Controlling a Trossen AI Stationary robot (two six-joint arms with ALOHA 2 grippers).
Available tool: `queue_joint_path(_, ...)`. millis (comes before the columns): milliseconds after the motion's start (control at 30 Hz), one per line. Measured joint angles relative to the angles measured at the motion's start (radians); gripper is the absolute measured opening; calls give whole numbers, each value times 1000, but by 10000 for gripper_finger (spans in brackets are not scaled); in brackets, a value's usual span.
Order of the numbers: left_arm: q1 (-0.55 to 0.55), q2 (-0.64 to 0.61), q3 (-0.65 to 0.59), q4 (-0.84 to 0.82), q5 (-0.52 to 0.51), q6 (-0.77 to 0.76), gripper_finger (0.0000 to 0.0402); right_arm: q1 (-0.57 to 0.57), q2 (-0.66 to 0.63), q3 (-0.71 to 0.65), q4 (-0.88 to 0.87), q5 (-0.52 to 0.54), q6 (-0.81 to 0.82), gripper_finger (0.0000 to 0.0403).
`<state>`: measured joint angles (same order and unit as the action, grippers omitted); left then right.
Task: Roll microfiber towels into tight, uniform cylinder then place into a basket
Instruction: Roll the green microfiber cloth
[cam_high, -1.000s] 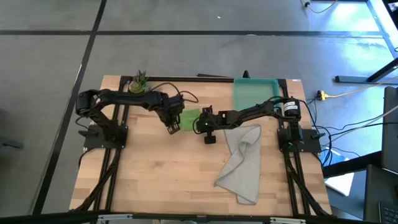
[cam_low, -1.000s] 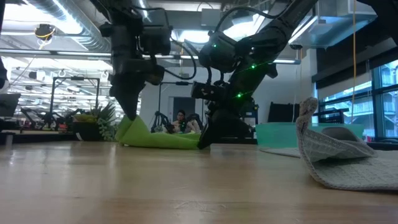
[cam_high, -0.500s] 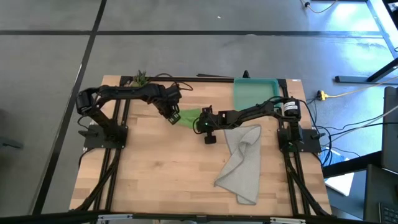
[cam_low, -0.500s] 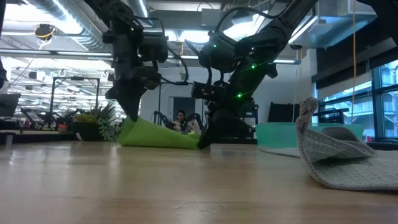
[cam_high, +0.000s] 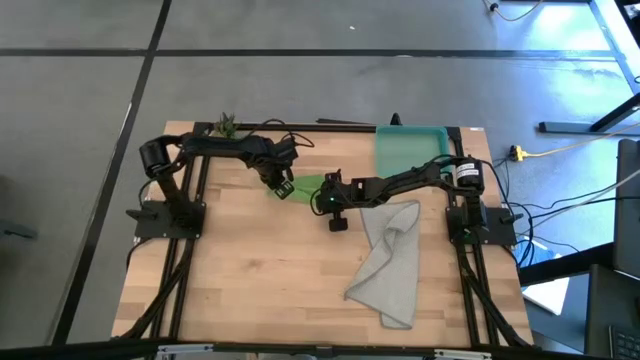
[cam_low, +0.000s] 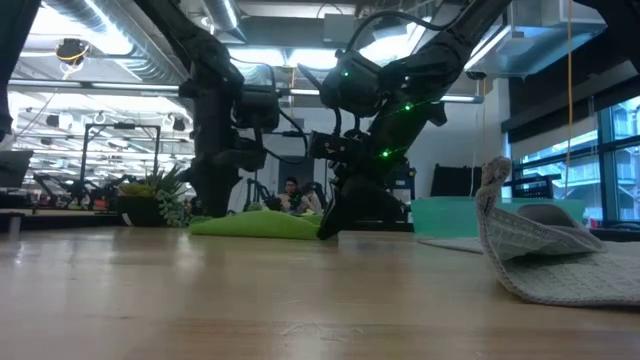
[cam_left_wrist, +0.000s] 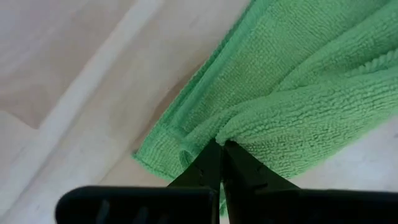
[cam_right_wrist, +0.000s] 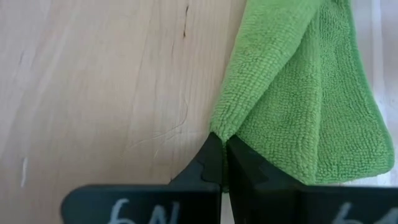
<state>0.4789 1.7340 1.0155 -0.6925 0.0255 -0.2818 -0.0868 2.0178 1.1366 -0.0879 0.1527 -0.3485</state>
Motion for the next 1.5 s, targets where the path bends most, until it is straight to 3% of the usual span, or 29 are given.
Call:
queue_joint_path(433, -3, 80, 9, 6, -54, 4, 0, 1, -18, 1, -42, -31, 8, 6)
queue_joint_path(800, -57, 84, 4, 75, -87, 53, 0, -31, -61, 126, -268, -229, 80, 6)
queue_joint_path(1033, -98, 85, 2, 80, -152, 57, 0, -115, -62, 211, -343, -441, 182, 6)
queue_joint_path(1500, -134, 86, 1, 81, -193, 106, 0, -271, -8, 218, -326, -561, 290, 6)
